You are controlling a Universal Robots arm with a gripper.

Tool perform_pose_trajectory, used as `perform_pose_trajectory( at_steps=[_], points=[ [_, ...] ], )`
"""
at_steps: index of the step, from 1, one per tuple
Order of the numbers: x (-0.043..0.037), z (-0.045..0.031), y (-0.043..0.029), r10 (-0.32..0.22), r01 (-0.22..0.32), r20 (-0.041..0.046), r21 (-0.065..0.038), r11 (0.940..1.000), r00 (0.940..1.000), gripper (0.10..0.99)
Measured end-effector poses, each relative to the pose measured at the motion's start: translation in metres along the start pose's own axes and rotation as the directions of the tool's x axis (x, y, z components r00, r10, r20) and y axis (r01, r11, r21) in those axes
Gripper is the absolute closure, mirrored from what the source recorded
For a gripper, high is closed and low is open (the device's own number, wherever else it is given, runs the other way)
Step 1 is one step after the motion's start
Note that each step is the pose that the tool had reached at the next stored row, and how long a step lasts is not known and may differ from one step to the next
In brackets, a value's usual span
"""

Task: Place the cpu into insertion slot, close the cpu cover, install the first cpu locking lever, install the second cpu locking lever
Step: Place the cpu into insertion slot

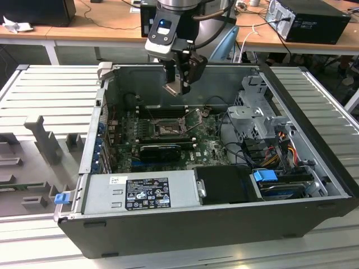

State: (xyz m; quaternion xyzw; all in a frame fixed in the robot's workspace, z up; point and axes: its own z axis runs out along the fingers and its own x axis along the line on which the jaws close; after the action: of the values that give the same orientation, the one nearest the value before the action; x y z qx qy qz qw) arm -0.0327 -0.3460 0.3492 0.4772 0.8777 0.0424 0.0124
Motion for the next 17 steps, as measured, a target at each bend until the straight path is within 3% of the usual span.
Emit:
perform_pose_trajectory(
  at_steps=[9, 17],
  points=[
    [0.0000, 0.0001, 0.0000, 0.060, -0.060, 0.0052, -0.001, 0.9982, 0.9982, 0.561],
    [0.0000, 0.0003, 0.0000, 0.127, -0.127, 0.0108, -0.003, 0.9920, 0.9919, 0.561]
  ],
)
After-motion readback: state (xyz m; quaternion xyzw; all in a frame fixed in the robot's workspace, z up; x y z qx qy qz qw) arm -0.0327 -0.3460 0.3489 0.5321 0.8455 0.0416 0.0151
